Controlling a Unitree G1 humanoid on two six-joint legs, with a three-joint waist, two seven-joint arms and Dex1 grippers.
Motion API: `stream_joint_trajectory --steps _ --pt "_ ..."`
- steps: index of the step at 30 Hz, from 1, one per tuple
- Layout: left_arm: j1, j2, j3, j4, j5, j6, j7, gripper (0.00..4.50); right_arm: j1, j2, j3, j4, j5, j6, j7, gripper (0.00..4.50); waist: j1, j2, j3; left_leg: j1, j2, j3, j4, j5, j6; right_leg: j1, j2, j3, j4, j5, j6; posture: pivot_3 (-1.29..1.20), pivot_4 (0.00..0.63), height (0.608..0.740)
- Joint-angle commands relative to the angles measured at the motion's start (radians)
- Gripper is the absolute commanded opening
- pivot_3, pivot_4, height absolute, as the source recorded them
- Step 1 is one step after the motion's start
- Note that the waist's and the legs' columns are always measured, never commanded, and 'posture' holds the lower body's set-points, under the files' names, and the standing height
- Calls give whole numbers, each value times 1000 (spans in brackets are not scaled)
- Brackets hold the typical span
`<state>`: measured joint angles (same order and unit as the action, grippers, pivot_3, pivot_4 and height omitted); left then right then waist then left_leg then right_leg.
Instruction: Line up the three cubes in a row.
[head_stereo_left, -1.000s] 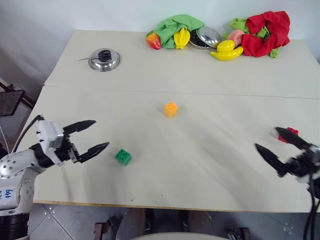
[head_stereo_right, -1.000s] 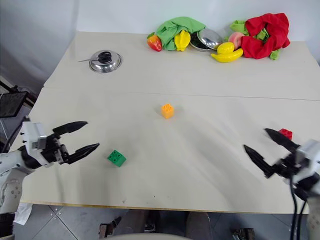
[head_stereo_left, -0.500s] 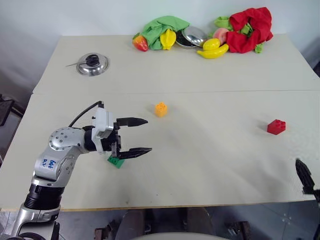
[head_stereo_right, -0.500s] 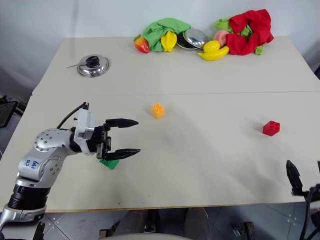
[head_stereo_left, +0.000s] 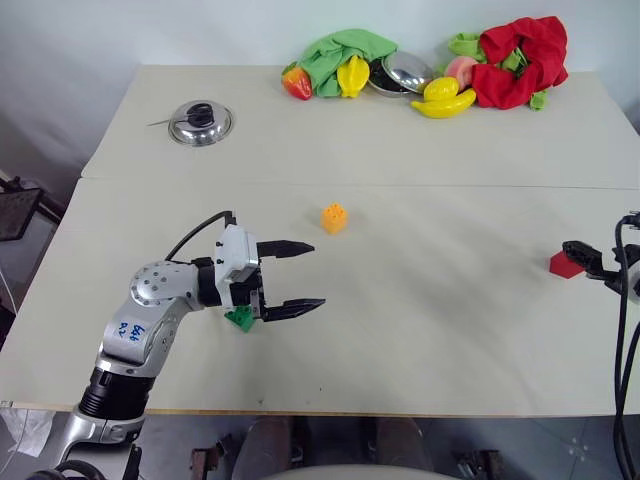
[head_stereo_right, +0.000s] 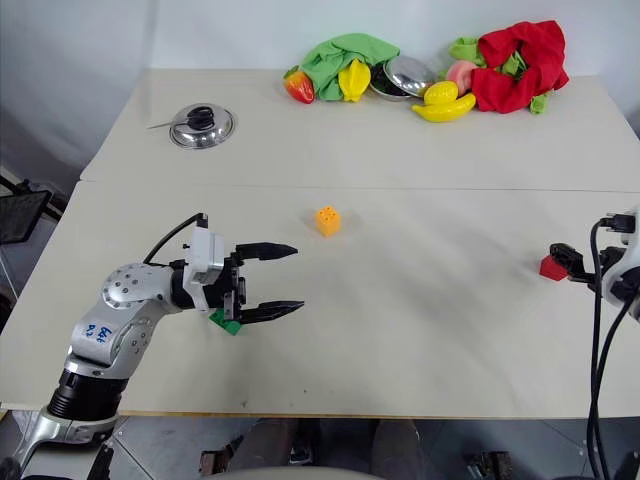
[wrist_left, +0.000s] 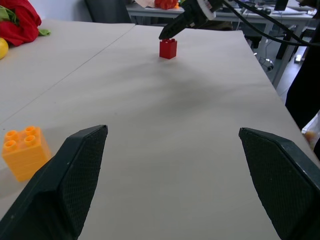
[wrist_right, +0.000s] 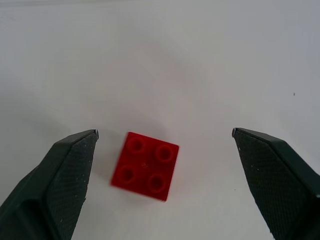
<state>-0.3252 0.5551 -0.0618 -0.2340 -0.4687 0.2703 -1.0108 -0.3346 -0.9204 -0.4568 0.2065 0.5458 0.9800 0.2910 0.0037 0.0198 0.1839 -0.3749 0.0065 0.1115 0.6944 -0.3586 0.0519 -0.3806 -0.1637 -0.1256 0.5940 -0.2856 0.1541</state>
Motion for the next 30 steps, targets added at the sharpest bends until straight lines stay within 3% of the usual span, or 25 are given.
stream_joint_trajectory --steps 1,4,7,14,16,19,21,24,30 --pt "-3 9 19 -56 -3 -10 11 4480 -52 -16 33 73 -67 17 -22 4500 0 0 0 0 0 0 0 0 0 0 0 0 0 0 0 0 150 740" --pt "8 18 38 -71 -8 -5 23 4480 -72 13 55 80 -74 36 -12 4500 -2 0 0 -1 0 -1 0 0 0 0 0 -1 0 0 0 0 150 740" --pt "18 22 45 -79 -9 -3 30 4500 -66 36 65 56 -80 40 0 3929 -5 0 0 -1 0 -1 0 0 0 0 0 -1 0 0 1 0 150 740" --pt "18 32 57 -69 -7 -9 30 4500 -40 24 75 -14 -78 41 80 1595 -2 0 0 -1 0 -2 1 0 0 1 1 -2 -1 0 1 0 150 740" --pt "18 40 67 -57 -5 -15 26 4500 -50 3 103 -56 -51 43 171 1525 -5 0 0 -1 1 -2 1 0 0 2 1 -2 -1 0 1 0 150 740" --pt "24 55 96 -30 -12 -22 17 4500 -70 -57 217 -170 -3 -16 427 1525 -9 1 1 -1 2 -1 1 0 0 1 2 -2 -1 0 1 0 150 740" --pt "34 67 120 -1 -22 -27 -1 4500 -84 -91 339 -263 -19 -182 659 1525 -11 1 1 0 3 -1 1 0 0 1 3 -1 -2 0 1 0 150 740" --pt "51 83 140 42 -19 -42 -30 4500 -133 -93 515 -275 -134 -466 892 1525 -13 0 1 1 6 0 1 -1 -3 2 7 0 -3 0 1 0 150 740" --pt "84 96 157 68 -13 -61 -41 4500 -307 39 775 -67 -355 -786 1075 1525 -6 -3 3 0 8 0 3 -2 -5 1 9 0 -3 0 1 0 150 740"
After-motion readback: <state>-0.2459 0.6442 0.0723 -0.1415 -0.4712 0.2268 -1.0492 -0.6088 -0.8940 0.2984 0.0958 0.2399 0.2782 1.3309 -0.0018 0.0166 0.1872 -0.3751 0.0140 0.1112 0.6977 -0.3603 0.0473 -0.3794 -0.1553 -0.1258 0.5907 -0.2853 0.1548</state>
